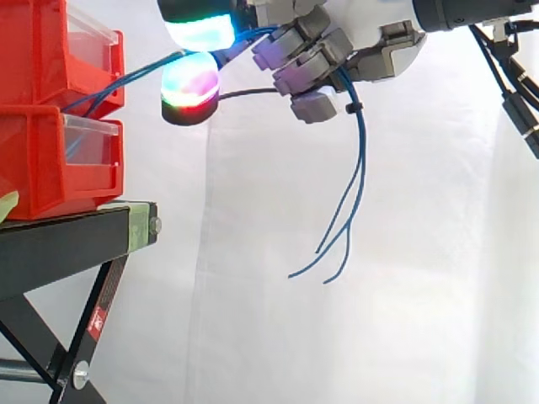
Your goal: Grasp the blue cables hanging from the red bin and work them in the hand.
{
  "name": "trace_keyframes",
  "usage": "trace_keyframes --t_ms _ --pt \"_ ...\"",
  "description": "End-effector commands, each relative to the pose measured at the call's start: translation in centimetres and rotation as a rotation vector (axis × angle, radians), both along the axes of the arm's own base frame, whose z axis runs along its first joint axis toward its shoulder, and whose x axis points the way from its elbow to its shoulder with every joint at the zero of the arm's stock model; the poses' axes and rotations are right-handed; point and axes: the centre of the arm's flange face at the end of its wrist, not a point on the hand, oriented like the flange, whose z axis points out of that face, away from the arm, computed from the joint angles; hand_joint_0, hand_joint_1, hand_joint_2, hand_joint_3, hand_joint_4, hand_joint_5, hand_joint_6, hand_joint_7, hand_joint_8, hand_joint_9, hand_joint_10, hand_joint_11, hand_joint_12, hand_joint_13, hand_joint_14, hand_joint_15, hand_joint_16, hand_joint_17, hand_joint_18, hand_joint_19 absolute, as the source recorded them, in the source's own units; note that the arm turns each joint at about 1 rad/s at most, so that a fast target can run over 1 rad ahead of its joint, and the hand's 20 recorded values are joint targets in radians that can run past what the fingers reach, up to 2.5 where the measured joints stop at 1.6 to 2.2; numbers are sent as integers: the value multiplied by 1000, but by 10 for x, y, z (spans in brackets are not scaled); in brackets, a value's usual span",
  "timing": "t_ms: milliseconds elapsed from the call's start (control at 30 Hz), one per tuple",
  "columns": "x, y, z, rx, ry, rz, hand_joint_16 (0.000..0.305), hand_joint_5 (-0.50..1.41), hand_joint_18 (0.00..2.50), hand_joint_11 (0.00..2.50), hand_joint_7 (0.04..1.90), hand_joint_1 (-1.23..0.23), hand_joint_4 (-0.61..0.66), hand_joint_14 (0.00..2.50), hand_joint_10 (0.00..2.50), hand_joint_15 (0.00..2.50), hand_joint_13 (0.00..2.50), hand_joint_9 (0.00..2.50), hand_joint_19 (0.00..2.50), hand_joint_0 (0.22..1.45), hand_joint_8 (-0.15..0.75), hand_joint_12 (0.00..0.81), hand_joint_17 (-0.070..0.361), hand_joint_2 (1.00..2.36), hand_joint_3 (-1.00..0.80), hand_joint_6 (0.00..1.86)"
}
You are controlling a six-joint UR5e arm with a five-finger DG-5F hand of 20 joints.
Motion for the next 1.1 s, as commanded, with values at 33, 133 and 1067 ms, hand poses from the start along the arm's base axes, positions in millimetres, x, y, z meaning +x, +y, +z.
trace_keyframes --t_ms 33,133,1067 --pt "0 0 0 0 0 0 41 385 1341 2500 1282 -581 356 2500 2500 1824 1278 1053 1126 992 277 411 93 1025 -281 8" --pt "0 0 0 0 0 0 41 386 1341 2500 1269 -597 350 2500 2500 1824 1278 1053 1126 1026 277 411 93 1023 -14 9" --pt "0 1 0 -2 0 6 41 396 1341 2500 1259 -627 315 2500 2500 1824 1278 1053 1126 1154 277 411 93 1206 435 10"
